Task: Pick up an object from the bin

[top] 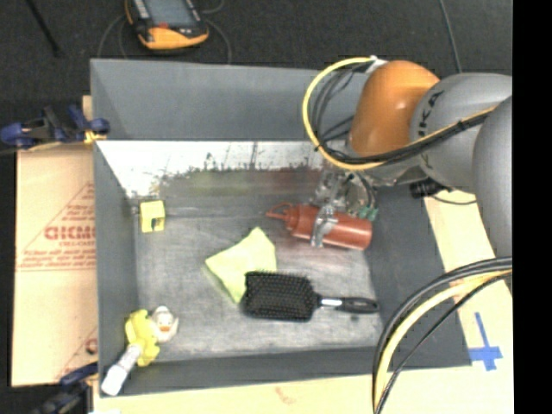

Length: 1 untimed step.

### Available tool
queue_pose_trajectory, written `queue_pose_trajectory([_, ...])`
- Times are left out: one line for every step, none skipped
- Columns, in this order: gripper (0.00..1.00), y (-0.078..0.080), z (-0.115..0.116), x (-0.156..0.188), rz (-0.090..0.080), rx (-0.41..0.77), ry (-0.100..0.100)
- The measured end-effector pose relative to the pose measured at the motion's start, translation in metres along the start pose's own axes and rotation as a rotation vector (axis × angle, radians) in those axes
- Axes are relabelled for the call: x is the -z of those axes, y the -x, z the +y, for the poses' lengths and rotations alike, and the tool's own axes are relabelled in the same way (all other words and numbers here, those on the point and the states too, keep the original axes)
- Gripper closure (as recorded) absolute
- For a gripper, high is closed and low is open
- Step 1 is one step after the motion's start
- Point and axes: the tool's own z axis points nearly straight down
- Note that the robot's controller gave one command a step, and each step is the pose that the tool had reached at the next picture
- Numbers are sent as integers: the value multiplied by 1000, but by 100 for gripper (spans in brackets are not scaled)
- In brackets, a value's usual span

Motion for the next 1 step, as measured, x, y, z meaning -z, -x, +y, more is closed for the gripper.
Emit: queue_pose_trajectory([100, 2, 0, 20, -5, 1, 0])
